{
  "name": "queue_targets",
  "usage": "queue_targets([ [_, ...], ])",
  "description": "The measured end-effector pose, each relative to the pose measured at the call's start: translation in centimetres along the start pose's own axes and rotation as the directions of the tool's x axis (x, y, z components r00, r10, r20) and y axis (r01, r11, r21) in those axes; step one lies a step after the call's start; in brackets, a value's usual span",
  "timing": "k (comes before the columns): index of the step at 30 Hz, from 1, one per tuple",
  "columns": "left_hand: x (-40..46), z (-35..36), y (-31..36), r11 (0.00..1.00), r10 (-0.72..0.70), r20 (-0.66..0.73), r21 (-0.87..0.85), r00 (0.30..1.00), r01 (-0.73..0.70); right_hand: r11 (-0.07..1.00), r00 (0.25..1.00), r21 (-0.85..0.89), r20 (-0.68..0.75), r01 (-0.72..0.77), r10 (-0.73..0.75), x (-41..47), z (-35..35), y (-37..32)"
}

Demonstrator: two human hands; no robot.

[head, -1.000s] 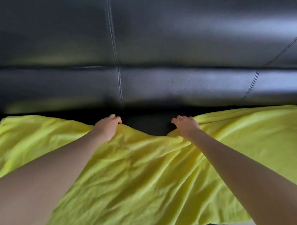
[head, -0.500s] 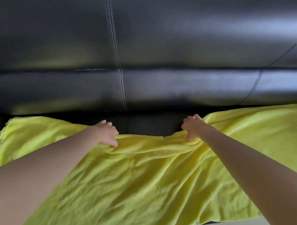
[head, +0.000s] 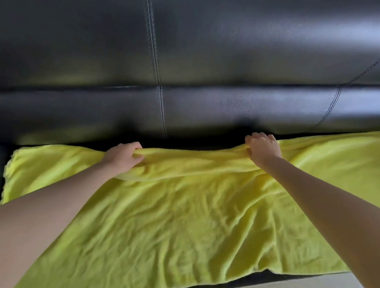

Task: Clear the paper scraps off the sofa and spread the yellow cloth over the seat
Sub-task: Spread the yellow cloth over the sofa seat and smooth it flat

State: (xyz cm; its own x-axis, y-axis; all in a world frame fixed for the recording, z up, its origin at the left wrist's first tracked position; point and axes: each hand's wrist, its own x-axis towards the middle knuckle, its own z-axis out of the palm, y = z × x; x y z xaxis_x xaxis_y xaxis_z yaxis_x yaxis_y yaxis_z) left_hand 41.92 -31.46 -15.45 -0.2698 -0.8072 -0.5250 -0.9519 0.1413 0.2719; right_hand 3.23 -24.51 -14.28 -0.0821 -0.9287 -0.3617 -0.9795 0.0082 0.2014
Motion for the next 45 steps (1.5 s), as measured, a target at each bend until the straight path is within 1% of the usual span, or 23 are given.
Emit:
queue_targets([
  [1,0.0,0.4,-0.2,0.998,0.025,-0.118,0.055,0.993,-0.019,0.999,0.997,0.014,-0.067,-0.029,0.030,-0.3,0.2,-0.1],
  [2,-0.1,0.7,-0.4,0.994,0.063,-0.187,0.095,0.980,-0.045,0.999,0.994,0.028,-0.100,-0.041,0.044,-0.6,0.5,-0.3],
  [3,-0.3,0.9,-0.6,0.988,0.106,-0.199,0.135,0.974,-0.080,0.999,0.994,0.041,-0.103,-0.036,0.040,-0.8,0.7,-0.5],
  [6,-1.0,1.8,-0.8,0.925,0.248,-0.128,0.326,0.960,-0.196,1.000,0.999,0.013,-0.045,0.028,-0.027,-1.1,1.3,-1.3],
  [7,-1.3,2.1,-0.7,0.902,0.289,-0.148,0.372,0.946,-0.218,0.999,0.999,0.007,-0.030,0.043,-0.043,-1.2,1.4,-1.5],
  [9,-1.7,2.6,-0.4,0.888,0.346,-0.209,0.389,0.915,-0.247,0.996,0.998,0.054,-0.002,0.067,-0.067,-1.3,1.7,-2.0],
  [12,-1.9,3.5,0.0,0.838,0.447,-0.153,0.417,0.882,-0.352,0.987,0.986,0.087,0.084,0.137,-0.145,-1.5,2.3,-2.9],
  [15,-2.3,4.4,0.1,0.784,0.508,0.014,0.406,0.862,-0.469,0.981,0.981,0.112,0.093,0.158,-0.169,-1.8,2.8,-3.5],
  [16,-2.4,4.7,0.0,0.780,0.507,0.054,0.396,0.860,-0.485,0.979,0.982,0.141,0.096,0.146,-0.160,-2.0,2.9,-3.6],
  [18,-2.8,5.1,-0.4,0.815,0.465,0.077,0.353,0.882,-0.460,0.975,0.976,0.189,0.159,0.120,-0.151,-2.3,3.0,-3.7],
  [21,-3.2,5.1,-1.1,0.851,0.403,0.012,0.364,0.915,-0.379,0.977,0.950,0.159,0.258,0.139,-0.177,-2.6,2.9,-3.8],
  [24,-2.9,5.0,-1.9,0.833,0.369,-0.022,0.452,0.929,-0.320,0.975,0.958,0.082,0.182,0.208,-0.220,-2.6,3.1,-3.7],
  [26,-2.5,4.9,-2.2,0.853,0.289,0.014,0.450,0.957,-0.264,0.965,0.960,0.045,0.103,0.258,-0.261,-2.4,3.1,-3.5],
  [27,-2.3,4.9,-2.3,0.860,0.252,0.042,0.449,0.967,-0.244,0.962,0.960,0.071,0.076,0.264,-0.269,-2.3,3.0,-3.6],
  [29,-2.0,4.9,-2.4,0.874,0.207,0.075,0.435,0.975,-0.219,0.946,0.968,0.226,0.037,0.234,-0.248,-2.1,2.8,-3.8],
  [31,-1.8,4.9,-2.2,0.922,0.154,0.068,0.349,0.986,-0.168,0.906,0.978,0.382,0.030,0.181,-0.208,-1.8,2.5,-4.3],
  [33,-1.7,5.1,-1.6,0.966,0.073,0.022,0.248,0.997,-0.077,0.887,0.981,0.444,0.076,0.128,-0.179,-1.6,2.4,-4.9],
  [36,-1.6,5.6,-0.5,0.985,0.011,-0.163,0.174,0.987,0.017,0.907,0.981,0.415,0.133,0.073,-0.140,-1.1,2.4,-5.8],
  [38,-1.6,5.9,0.3,0.985,0.065,-0.258,0.174,0.964,-0.020,0.926,0.975,0.364,0.153,0.098,-0.164,-1.0,2.6,-6.3],
  [39,-1.5,6.1,0.7,0.979,0.114,-0.255,0.193,0.960,-0.065,0.929,0.972,0.353,0.157,0.112,-0.177,-0.9,2.7,-6.5],
  [42,-0.8,6.7,1.8,0.962,0.234,-0.134,0.178,0.963,-0.209,0.930,0.976,0.353,0.147,0.099,-0.160,-0.7,3.2,-6.9],
  [43,-0.5,6.7,2.1,0.966,0.235,-0.108,0.135,0.966,-0.220,0.929,0.982,0.364,0.135,0.073,-0.130,-0.5,3.3,-6.9],
  [45,0.4,6.6,2.4,0.988,0.154,-0.108,0.016,0.982,-0.153,0.923,0.995,0.384,0.089,0.015,-0.053,-0.1,3.5,-6.8],
])
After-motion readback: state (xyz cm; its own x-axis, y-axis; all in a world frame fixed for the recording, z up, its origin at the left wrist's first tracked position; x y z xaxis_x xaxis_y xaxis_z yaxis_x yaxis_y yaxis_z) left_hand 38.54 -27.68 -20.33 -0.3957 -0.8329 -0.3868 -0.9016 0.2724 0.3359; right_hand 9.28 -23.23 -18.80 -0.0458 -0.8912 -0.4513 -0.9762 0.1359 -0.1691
